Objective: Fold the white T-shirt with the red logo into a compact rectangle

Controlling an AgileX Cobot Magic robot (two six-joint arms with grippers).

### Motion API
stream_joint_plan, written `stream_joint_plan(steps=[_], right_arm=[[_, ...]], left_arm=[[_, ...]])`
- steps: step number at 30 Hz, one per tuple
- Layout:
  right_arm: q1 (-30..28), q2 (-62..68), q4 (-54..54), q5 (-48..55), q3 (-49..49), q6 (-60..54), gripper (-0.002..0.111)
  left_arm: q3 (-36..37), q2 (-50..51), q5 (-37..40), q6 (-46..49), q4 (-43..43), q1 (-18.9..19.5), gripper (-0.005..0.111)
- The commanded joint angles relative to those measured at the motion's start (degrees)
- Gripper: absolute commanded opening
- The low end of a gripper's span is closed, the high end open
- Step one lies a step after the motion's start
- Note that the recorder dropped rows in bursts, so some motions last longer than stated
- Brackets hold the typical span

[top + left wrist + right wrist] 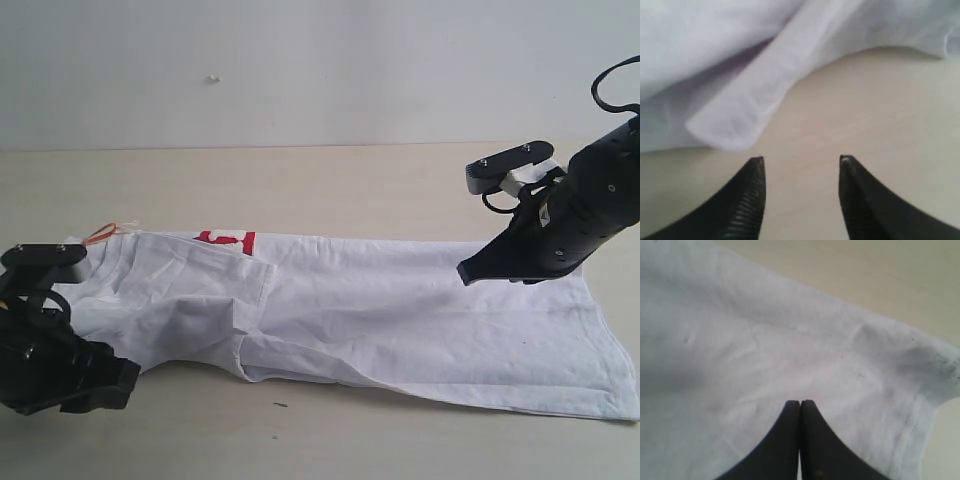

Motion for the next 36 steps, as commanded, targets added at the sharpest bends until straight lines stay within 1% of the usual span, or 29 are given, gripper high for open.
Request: stream_joint_plan(steps=[1, 3, 5, 8, 11, 13, 18, 21, 24, 28, 36], right_arm=[[0.1, -0.6, 0.2, 0.2, 0.1, -0.2, 0.0], [0.1, -0.6, 0.2, 0.3, 0.1, -0.2, 0.0], [0.1, -0.6, 0.2, 0.3, 0.1, -0.2, 0.0], [0.1, -0.6, 0.2, 0.3, 0.1, -0.2, 0.0], [0.1, -0.6, 0.2, 0.3, 0.1, -0.3, 0.0], [0.1, -0.6, 0.2, 0.2, 0.1, -0.3, 0.0], [0.1, -0.6, 0.2, 0.4, 0.1, -0.3, 0.0], [0.1, -0.6, 0.2, 0.4, 0.1, -0.3, 0.0], [0.1, -0.6, 0.2, 0.4, 0.1, -0.3, 0.0], [0.1, -0.6, 0.2, 0.4, 0.1, -0.3, 0.0], [0.1, -0.6, 0.2, 0.6, 0.1, -0.3, 0.0]], left_arm=[[-0.9, 0.7, -2.7, 1.1, -1.5, 0.3, 0.031], [-1.5, 1.4, -2.7, 1.2, -1.5, 0.3, 0.029], [-1.8, 1.8, -2.7, 1.6, -1.3, 0.3, 0.031], [-1.8, 2.4, -1.4, 1.8, -1.1, 0.3, 0.038], [-1.8, 2.6, 1.1, 1.7, 2.6, 0.3, 0.048], [-1.8, 2.8, 1.2, 1.1, 3.6, 0.7, 0.05], [-1.8, 3.0, -0.8, 1.1, 3.6, 2.3, 0.05], [-1.8, 3.0, -2.3, 1.1, 3.2, 2.3, 0.05], [-1.8, 3.0, -2.9, 1.6, 1.0, 2.3, 0.05], [-1.8, 3.0, -3.5, 1.6, 1.0, 2.3, 0.05], [-1.8, 3.1, -7.5, 1.6, -1.5, 2.3, 0.05]])
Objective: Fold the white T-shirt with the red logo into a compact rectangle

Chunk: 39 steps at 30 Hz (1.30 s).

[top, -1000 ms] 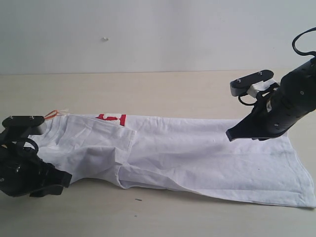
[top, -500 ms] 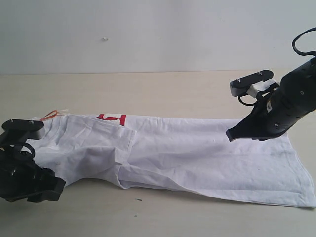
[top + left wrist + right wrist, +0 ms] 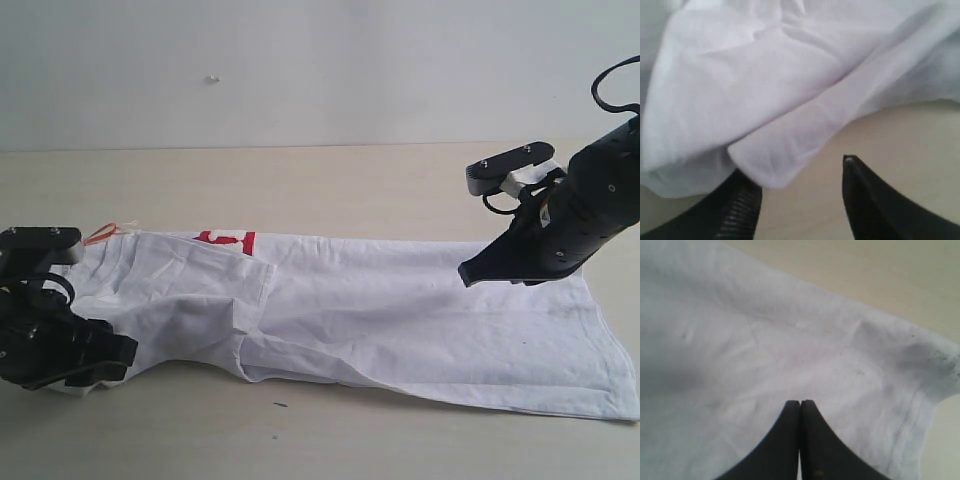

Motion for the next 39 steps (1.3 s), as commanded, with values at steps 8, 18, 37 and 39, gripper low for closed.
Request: stream_joint_plan(steps=[8, 18, 37, 39], right_arm=[[0.1, -0.6, 0.1, 0.0, 0.1, -0.3, 0.0], [0.1, -0.6, 0.1, 0.0, 0.1, -0.8, 0.0], [0.1, -0.6, 0.1, 0.9, 0.1, -1.3, 0.0], [0.1, -0.6, 0.1, 0.9, 0.1, -1.3, 0.0]], left_arm=[[-0.5, 1.5, -1.8, 0.8, -6.9, 0.2, 0.029], [-5.8, 1.7, 6.4, 3.5, -10.7, 0.2, 0.02], [-14.1, 1.7, 15.7, 4.8, -10.8, 0.4, 0.0], [-15.4, 1.7, 14.6, 4.8, -11.5, 1.0, 0.0]])
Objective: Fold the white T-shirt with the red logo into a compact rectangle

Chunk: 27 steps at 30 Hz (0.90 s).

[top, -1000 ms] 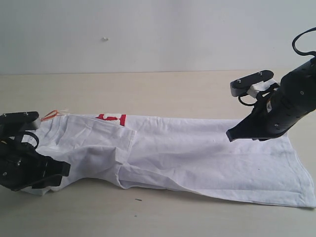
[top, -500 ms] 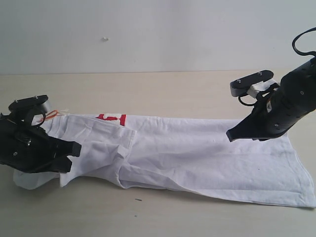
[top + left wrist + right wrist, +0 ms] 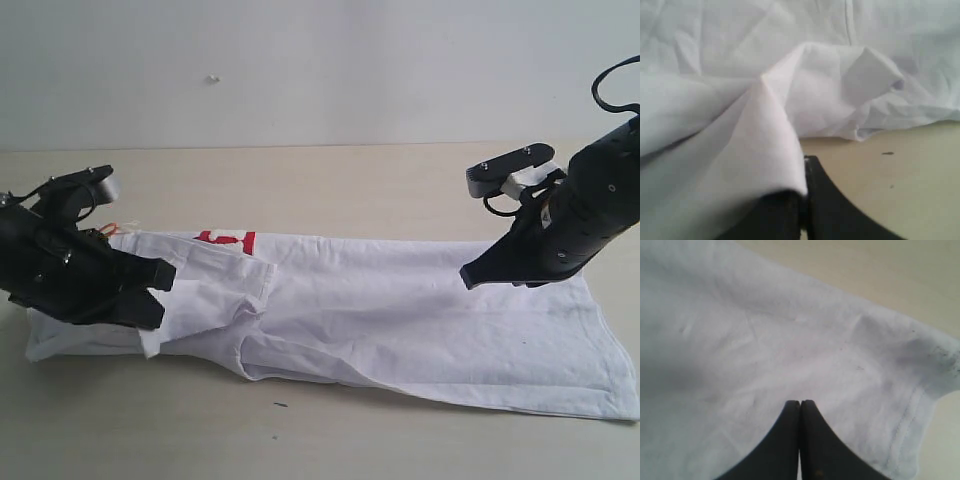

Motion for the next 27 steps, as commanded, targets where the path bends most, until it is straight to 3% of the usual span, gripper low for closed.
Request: stream_joint_plan(steps=[1, 10, 13, 19, 27], right_arm=[[0.1, -0.6, 0.1, 0.2, 0.1, -0.6, 0.0], [0.1, -0.6, 0.1, 0.3, 0.1, -0.6, 0.0], [0.1, -0.6, 0.1, 0.4, 0.1, -0.6, 0.0], [0.1, -0.6, 0.1, 1.0, 0.1, -0.9, 0.0], [0.1, -0.6, 0.1, 1.4, 0.1, -1.0, 0.0]], left_arm=[[-3.1, -0.1, -2.3, 0.2, -1.6, 1.4, 0.0], [-4.1, 1.9, -12.2, 1.1, -1.6, 3.6, 0.001], [-4.1, 4.2, -14.0, 5.4, -5.3, 3.6, 0.011], [-4.2, 9.6, -14.1, 22.4, -25.3, 3.6, 0.042], [-8.5, 11.6, -18.2, 24.6, -29.5, 3.6, 0.046]])
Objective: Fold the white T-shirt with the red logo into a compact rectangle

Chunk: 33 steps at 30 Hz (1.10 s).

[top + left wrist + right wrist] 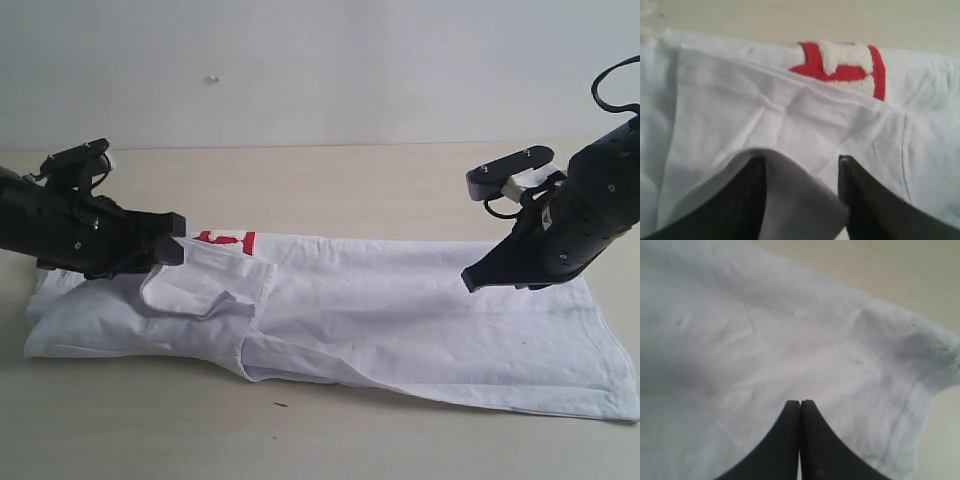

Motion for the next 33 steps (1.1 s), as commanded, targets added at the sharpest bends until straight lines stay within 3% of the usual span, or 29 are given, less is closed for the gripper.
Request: stream_joint_plan(steps=[1, 11, 19, 23, 27, 33], right_arm=[[0.1, -0.6, 0.1, 0.4, 0.1, -0.5, 0.0], [0.1, -0.6, 0.1, 0.5, 0.1, -0.5, 0.0], [0.1, -0.6, 0.1, -1.1, 0.1, -0.5, 0.0], [0.1, -0.6, 0.5, -0.6, 0.1, -0.5, 0.0], [0.1, -0.6, 0.7, -0.4, 0.1, -0.5, 0.0], [0.1, -0.6, 0.7, -0.4, 0.1, -0.5, 0.0]], left_arm=[[-3.4, 0.0, -3.4, 0.8, -1.6, 0.2, 0.046], [-7.7, -0.1, -4.2, 1.5, -0.8, 2.8, 0.046], [-7.7, -1.1, 20.2, 5.1, 15.6, 7.6, 0.045], [-7.7, -0.5, 23.4, 5.0, 12.4, 7.1, 0.028], [-7.7, 1.8, 24.9, 5.1, 11.4, 5.3, 0.0], [-7.8, 7.5, 24.0, 9.9, 4.0, 3.2, 0.009]])
